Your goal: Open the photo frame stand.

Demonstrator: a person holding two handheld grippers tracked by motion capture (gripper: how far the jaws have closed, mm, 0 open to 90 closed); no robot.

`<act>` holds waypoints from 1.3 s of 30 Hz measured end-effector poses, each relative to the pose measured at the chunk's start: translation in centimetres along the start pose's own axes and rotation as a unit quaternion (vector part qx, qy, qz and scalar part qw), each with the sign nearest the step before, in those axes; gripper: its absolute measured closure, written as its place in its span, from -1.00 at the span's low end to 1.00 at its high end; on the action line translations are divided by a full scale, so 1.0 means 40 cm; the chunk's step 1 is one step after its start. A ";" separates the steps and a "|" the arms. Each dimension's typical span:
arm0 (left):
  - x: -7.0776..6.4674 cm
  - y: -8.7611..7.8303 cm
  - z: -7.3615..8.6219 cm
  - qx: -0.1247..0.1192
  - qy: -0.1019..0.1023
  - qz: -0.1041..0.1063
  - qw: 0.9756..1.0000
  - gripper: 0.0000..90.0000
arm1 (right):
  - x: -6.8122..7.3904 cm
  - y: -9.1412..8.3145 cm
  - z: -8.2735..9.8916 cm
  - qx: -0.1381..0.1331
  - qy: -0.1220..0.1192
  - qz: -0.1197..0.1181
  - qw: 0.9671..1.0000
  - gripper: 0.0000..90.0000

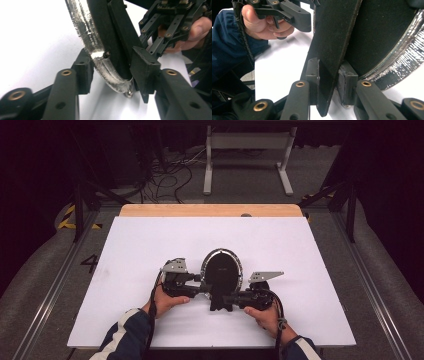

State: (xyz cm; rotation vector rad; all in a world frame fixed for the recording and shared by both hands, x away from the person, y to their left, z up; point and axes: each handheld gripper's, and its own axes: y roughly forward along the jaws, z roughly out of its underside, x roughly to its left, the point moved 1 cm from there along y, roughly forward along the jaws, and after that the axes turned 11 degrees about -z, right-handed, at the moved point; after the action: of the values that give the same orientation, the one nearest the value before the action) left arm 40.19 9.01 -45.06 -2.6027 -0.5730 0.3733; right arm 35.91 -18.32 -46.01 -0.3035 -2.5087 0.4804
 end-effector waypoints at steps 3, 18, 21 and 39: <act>-0.008 0.008 0.004 0.012 0.009 0.005 1.000 0.33 | 0.004 0.001 -0.001 0.001 -0.007 0.005 1.000 0.64; -0.052 0.000 -0.016 -0.003 0.075 -0.074 0.994 0.53 | 0.014 -0.005 -0.007 0.001 -0.028 0.025 0.999 0.66; -0.053 -0.005 -0.017 -0.010 0.086 -0.100 0.991 0.61 | 0.021 -0.006 -0.010 0.001 -0.034 0.026 0.999 0.65; -0.054 -0.014 -0.014 -0.010 0.135 -0.170 0.976 0.67 | 0.032 0.000 -0.017 0.016 -0.049 0.038 0.998 0.61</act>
State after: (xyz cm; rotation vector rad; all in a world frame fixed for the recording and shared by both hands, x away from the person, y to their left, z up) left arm 38.30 8.27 -43.98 -2.4526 -0.9055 -0.0958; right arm 35.26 -17.74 -44.89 -0.3720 -2.5896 0.5793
